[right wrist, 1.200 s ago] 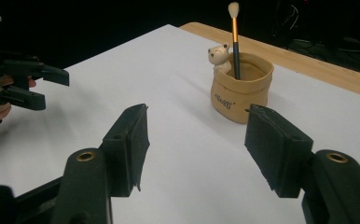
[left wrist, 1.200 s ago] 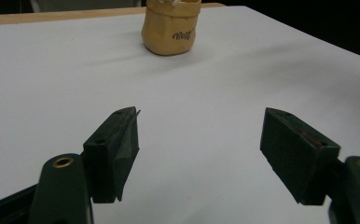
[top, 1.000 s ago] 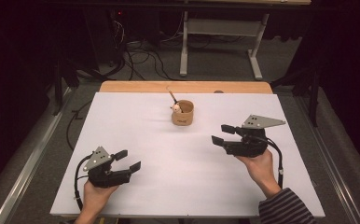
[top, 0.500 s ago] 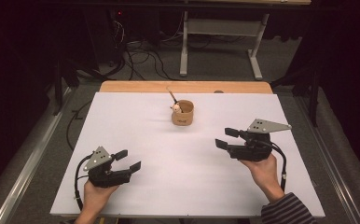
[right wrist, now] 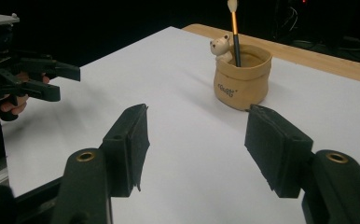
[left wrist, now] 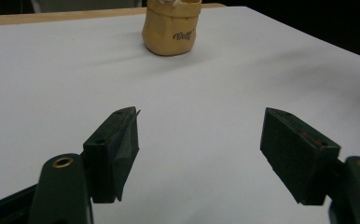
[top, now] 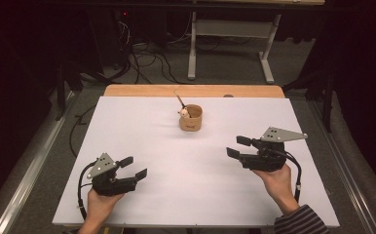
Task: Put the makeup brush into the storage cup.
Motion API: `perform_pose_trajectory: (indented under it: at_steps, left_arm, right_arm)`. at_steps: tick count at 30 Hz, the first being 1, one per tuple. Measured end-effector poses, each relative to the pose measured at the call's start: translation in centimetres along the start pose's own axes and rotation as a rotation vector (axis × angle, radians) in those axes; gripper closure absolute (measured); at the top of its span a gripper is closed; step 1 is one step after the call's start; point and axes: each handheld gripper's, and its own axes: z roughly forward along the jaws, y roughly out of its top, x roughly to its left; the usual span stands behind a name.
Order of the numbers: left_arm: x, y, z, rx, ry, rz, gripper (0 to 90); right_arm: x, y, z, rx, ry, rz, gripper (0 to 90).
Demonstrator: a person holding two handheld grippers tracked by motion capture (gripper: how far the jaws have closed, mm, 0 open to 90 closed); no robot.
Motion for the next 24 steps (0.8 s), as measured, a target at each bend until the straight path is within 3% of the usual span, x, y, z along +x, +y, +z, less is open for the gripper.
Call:
perform_pose_trajectory:
  at_steps: [24]
  left_arm:
    - [0.0,0.0,0.0,0.0,0.001,0.001,28.4]
  right_arm:
    - [0.3,-1.8,-1.0,-0.016,0.012,0.028,41.5]
